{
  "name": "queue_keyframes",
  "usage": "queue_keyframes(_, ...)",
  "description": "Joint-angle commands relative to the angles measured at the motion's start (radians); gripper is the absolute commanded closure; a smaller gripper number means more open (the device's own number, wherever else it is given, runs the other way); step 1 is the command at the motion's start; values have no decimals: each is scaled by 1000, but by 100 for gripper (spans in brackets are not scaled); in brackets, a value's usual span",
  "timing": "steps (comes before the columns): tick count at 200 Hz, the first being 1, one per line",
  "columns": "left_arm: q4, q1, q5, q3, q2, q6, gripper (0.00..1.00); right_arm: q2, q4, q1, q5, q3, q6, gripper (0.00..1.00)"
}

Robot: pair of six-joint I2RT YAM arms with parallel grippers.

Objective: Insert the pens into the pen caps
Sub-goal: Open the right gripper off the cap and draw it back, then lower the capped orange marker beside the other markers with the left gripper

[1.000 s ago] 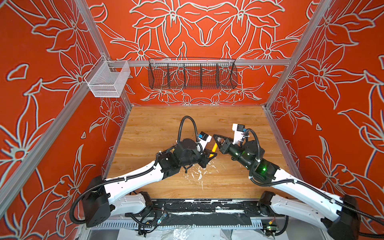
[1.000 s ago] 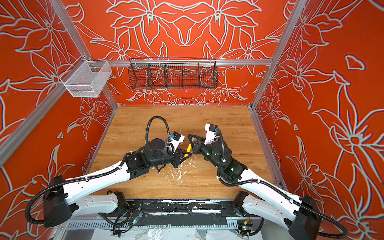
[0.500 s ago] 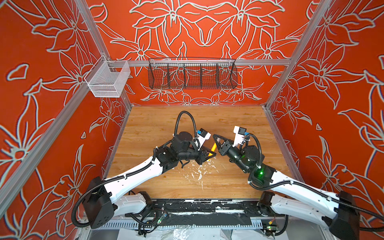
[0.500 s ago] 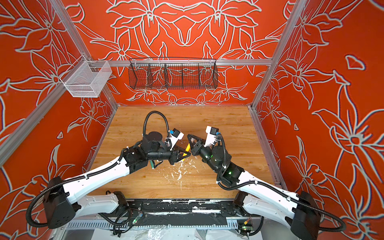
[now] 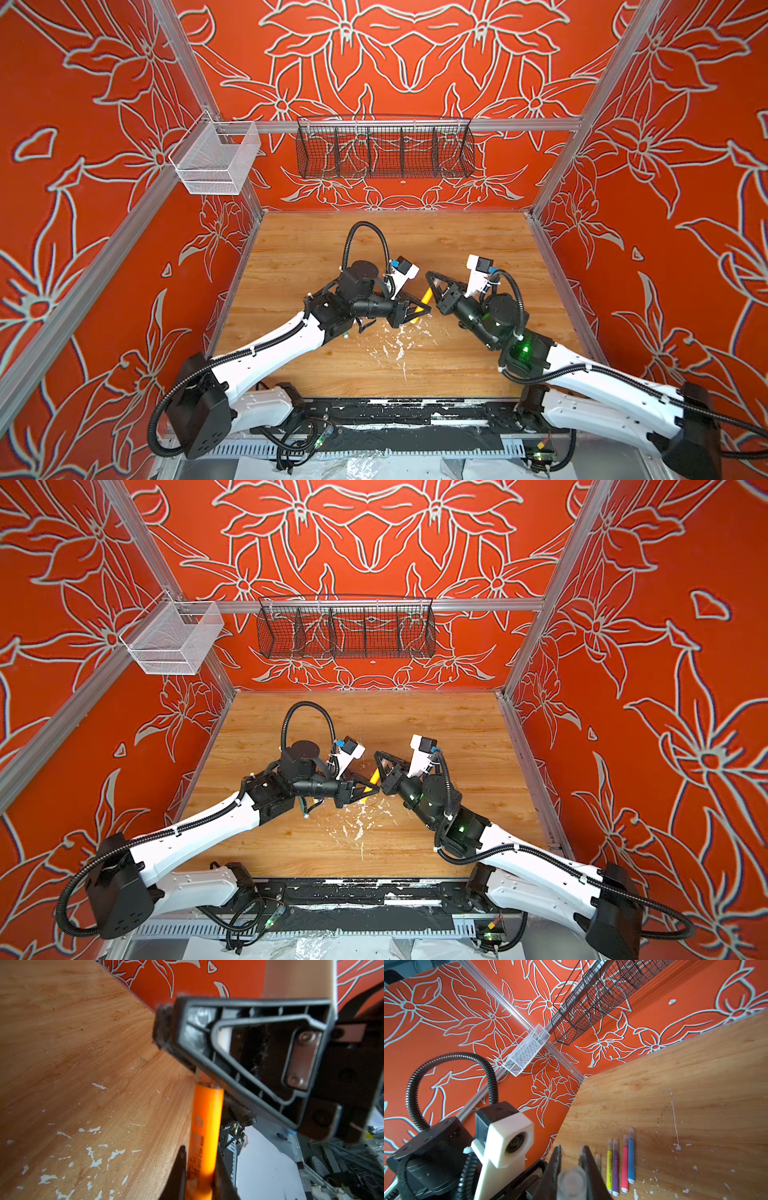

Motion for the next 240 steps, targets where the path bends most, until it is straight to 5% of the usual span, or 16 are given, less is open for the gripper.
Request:
queue_keyframes(1,211,72,-558,-7,-18,-73,100,-70,-259,102,-182,28,-63,80)
queue_keyframes(36,181,3,-596,-109,-79,-80,100,-158,-410,94,0,87,-138,45)
queue_keyframes(62,201,-6,-585,-214,-122,-124,100,-232,-485,88,91,108,-190,31)
queue_keyframes(134,77,-12,-655,-248,15,-329,100,-282,-609,32,377,93,-287,25)
queue_keyframes(190,-134,-17,-709,-55,323,-458,100,-269,-650,-144,225,39,-196,24)
queue_keyframes(240,-233,-17,-820,23,465,-508,100,-281,-653,-182,182,7,-177,25)
